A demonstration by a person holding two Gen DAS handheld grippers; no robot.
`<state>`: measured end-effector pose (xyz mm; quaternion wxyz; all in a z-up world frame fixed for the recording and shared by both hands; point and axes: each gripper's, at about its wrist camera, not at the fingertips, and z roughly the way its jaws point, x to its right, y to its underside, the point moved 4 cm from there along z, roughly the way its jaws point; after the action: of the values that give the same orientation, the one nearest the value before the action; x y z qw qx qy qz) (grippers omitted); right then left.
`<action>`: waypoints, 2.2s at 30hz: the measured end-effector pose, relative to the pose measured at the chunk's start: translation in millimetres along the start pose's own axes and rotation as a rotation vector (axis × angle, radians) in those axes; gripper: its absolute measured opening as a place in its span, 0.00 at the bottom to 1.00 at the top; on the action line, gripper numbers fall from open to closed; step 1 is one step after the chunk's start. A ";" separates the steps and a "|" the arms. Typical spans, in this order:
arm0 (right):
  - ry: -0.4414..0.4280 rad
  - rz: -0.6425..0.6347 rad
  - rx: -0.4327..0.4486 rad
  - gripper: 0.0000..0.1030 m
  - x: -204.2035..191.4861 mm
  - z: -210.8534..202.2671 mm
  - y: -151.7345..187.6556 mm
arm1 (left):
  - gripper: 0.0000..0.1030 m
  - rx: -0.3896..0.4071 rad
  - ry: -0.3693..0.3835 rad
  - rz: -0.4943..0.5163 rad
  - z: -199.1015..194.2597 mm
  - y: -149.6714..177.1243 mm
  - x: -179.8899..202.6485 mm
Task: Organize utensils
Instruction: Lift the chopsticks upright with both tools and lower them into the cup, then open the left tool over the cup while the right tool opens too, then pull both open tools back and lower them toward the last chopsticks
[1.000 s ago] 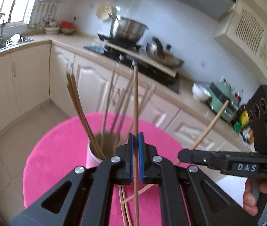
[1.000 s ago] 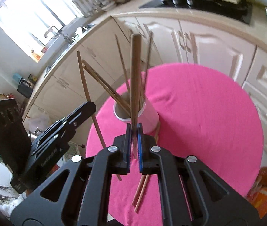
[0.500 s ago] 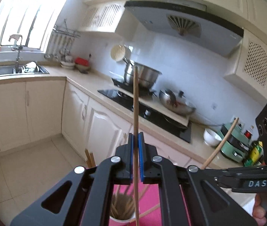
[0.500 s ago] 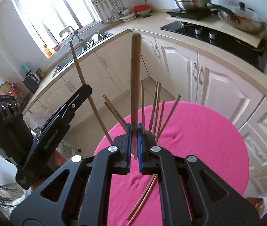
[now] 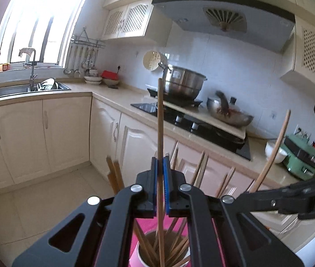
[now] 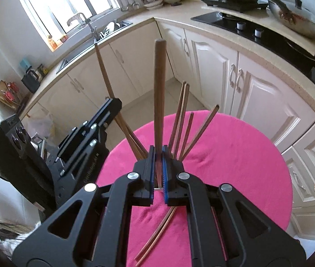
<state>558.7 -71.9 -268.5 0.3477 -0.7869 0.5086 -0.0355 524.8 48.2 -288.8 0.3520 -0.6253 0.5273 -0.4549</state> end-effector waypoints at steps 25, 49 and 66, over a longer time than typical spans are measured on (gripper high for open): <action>0.048 0.018 -0.063 0.06 -12.7 47.2 29.6 | 0.21 -0.229 -0.022 0.031 -9.1 51.3 -12.5; 0.075 0.095 0.062 0.51 -22.0 5.4 54.5 | 0.43 -0.292 -0.030 0.057 -61.8 47.1 -21.4; 0.182 0.267 -0.025 0.53 27.3 1.6 139.2 | 0.45 -0.604 0.038 0.061 -51.4 122.0 -20.1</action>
<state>464.5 -127.2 -359.1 0.2918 -0.7101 0.6385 -0.0537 434.5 46.0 -387.6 0.1537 -0.6768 0.6639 -0.2785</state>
